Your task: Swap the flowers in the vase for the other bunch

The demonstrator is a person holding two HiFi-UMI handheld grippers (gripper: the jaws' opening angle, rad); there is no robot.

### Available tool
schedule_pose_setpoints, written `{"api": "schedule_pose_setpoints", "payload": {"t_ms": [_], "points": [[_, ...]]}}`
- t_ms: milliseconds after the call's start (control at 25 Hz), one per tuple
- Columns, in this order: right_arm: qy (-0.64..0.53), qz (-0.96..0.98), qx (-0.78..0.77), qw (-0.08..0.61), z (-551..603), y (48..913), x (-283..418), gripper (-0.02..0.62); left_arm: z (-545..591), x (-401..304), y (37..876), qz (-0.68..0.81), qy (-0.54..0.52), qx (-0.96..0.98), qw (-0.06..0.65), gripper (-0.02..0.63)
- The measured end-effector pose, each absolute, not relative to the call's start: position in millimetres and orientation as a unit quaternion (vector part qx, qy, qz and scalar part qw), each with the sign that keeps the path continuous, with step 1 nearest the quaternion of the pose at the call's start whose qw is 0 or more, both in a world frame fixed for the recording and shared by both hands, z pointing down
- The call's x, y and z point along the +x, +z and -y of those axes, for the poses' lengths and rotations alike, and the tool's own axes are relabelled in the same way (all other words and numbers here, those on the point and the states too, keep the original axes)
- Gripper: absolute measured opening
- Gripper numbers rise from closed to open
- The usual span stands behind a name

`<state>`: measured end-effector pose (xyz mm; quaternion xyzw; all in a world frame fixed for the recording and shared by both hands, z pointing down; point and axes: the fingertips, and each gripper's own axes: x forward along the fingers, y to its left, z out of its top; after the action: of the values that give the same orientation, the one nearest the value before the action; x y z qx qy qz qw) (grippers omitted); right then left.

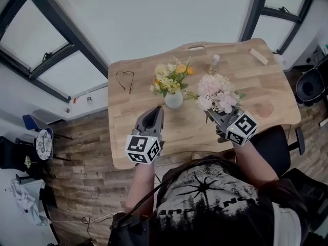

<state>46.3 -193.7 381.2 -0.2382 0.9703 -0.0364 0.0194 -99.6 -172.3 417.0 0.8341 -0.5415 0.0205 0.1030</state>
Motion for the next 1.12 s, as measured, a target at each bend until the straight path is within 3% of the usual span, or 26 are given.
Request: {"api": "schedule_pose_setpoints", "payload": {"t_ms": [400,720,1120], "points": [[-0.06,-0.975,-0.212,0.019,223.2,402.2,65.0,0.034,196.8,-100.4,430.2,0.578,0.046,0.809,0.098,0.02],[-0.075,-0.972,-0.223,0.006,237.1,417.1,69.0,0.034,225.8,-115.2,440.7,0.58,0.059,0.806,0.101,0.176],[-0.079,-0.962,-0.26,-0.008,248.9,423.5,66.7,0.034,261.0,-131.2,436.3,0.563,0.05,0.821,0.081,0.236]]}}
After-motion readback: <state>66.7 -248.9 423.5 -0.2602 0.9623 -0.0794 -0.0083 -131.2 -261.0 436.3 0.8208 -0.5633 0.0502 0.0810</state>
